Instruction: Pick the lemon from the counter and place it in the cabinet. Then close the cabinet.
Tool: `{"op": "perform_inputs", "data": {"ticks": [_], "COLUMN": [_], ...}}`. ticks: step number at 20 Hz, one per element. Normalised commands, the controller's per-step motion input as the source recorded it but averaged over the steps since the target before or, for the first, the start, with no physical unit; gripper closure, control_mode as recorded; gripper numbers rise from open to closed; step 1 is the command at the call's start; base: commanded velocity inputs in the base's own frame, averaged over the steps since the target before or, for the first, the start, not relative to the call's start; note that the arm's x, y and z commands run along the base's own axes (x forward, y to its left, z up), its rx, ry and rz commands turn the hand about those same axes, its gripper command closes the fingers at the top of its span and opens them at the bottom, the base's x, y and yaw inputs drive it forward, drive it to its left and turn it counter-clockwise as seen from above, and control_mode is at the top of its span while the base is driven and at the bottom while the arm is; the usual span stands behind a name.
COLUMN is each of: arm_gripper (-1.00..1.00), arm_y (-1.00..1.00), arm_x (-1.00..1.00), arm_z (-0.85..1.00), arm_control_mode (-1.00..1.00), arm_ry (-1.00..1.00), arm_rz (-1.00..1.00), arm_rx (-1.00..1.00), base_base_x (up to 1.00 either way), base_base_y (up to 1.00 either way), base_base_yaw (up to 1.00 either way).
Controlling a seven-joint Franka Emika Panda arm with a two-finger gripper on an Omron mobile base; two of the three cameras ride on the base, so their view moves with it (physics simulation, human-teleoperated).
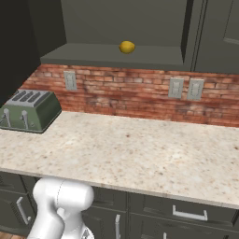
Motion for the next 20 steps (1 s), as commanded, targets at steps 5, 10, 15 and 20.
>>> {"op": "perform_inputs", "data": {"ticks": [5,10,15,20], "arm_gripper": [-1.0,-1.0,-1.0,-1.0], "arm_y": [-1.0,-1.0,-0.86,-0.52], "arm_x": [0.5,1.0,1.0,0.99], "arm_z": [0.18,0.22,0.36,0.67], "arm_control_mode": [-1.0,-1.0,-1.0,-1.0], "arm_ry": [0.01,0.1,0.09,0.01], "arm_rz": [-0.01,0.07,0.19,0.15], "arm_rx": [0.0,0.0,0.0,-0.04], "base_base_x": [0.0,0.0,0.0,0.0], "base_base_y": [0.0,0.0,0.0,0.0], "base_base_yaw": [0.0,0.0,0.0,0.0]}}
